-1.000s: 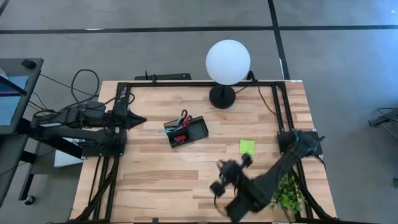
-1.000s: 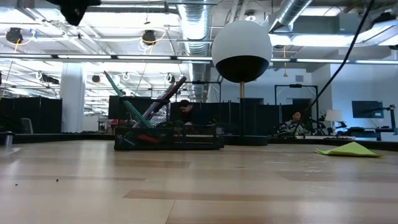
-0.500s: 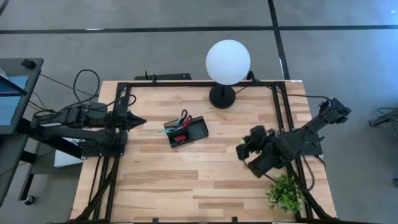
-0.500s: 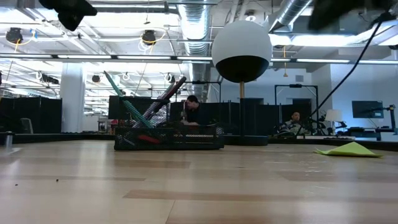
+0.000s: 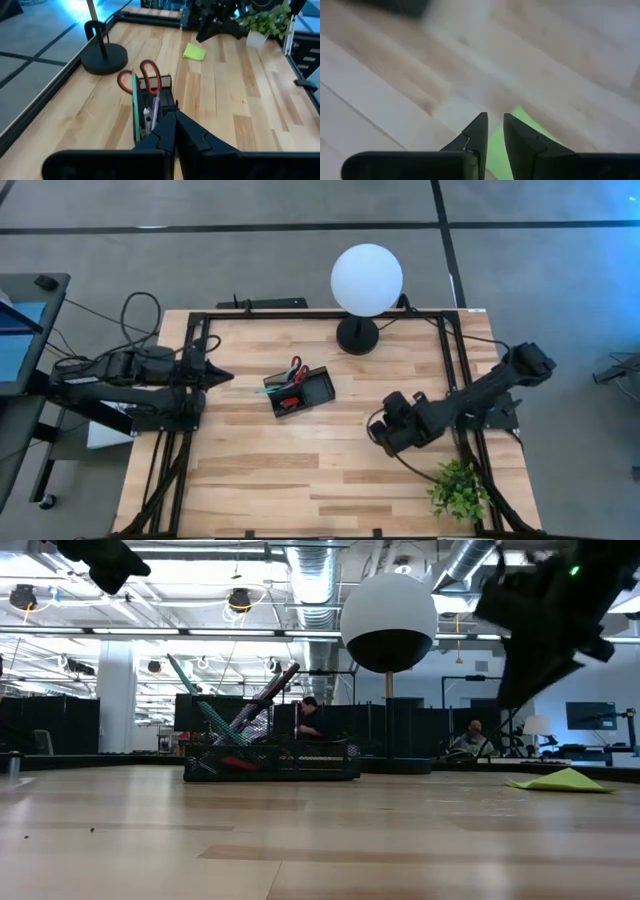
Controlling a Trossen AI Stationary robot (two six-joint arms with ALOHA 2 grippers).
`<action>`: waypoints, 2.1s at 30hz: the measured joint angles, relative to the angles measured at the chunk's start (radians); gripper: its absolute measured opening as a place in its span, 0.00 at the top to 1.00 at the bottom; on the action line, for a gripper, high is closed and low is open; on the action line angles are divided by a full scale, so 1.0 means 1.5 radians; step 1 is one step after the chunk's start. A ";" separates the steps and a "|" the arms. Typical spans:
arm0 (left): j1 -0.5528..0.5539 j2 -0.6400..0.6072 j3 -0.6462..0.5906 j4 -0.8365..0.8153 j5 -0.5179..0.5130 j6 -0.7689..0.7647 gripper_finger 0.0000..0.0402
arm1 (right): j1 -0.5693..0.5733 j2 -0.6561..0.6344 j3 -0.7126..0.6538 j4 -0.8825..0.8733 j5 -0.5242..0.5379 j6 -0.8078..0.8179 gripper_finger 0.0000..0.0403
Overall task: Pick and place office supplies into organizer
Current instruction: Put the green sticky note into the black desk organizer
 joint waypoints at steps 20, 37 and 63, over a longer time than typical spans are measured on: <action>0.000 0.000 0.000 -0.032 -0.001 -0.030 1.00 | -0.110 0.190 0.076 -0.047 -0.346 -0.295 0.58; 0.000 0.000 0.000 -0.062 -0.001 -0.030 1.00 | -0.128 0.191 0.059 -0.040 -0.257 -0.289 0.46; 0.000 0.000 0.000 -0.064 0.005 -0.020 1.00 | -0.166 0.191 0.045 0.009 -0.288 -0.292 0.98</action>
